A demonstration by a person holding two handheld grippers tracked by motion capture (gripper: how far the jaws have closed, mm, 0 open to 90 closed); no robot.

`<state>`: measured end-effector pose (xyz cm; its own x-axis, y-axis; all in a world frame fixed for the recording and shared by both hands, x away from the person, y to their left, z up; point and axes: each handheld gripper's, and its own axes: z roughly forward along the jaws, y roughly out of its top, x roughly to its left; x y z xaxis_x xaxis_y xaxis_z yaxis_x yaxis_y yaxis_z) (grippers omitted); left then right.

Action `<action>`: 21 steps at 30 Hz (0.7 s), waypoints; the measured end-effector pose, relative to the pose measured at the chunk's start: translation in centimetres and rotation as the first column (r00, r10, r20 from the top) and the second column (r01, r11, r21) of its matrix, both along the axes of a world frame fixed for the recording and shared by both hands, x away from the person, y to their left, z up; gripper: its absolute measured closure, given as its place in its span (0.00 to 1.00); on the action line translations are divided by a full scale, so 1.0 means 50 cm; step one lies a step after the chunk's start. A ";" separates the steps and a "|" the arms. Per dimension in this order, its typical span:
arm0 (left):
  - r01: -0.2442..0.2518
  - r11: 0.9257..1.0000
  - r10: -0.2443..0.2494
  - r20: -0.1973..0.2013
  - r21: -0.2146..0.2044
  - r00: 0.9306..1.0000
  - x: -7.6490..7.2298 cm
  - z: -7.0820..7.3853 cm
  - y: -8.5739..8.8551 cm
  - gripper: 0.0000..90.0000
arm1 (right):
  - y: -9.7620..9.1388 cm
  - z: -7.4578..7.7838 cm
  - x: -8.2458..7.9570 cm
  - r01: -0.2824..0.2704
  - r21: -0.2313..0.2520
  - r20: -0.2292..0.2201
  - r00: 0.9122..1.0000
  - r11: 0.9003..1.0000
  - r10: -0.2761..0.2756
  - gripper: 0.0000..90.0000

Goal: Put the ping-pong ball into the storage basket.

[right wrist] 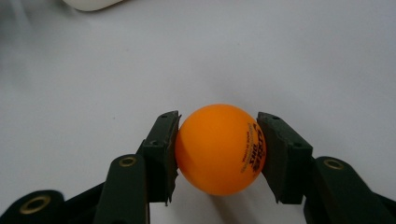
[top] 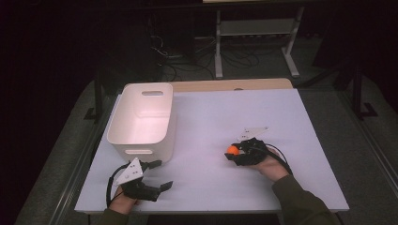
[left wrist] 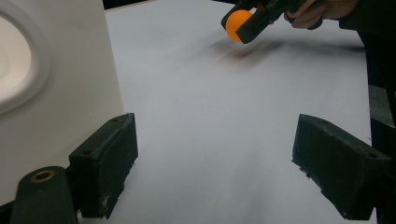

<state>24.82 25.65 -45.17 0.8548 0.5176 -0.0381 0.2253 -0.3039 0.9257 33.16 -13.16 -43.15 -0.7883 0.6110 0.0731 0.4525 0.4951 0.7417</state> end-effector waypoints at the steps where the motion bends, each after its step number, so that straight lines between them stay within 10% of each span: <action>1: 0.000 1.000 0.000 0.000 0.000 1.000 0.000 0.000 0.000 0.16 | 0.002 0.002 0.000 -0.001 0.000 0.002 1.000 1.000 0.001 0.55; 21: -0.001 1.000 0.001 -0.003 0.002 1.000 0.000 0.000 -0.001 0.16 | 0.025 0.019 -0.003 -0.029 0.025 0.014 0.999 0.999 0.029 0.55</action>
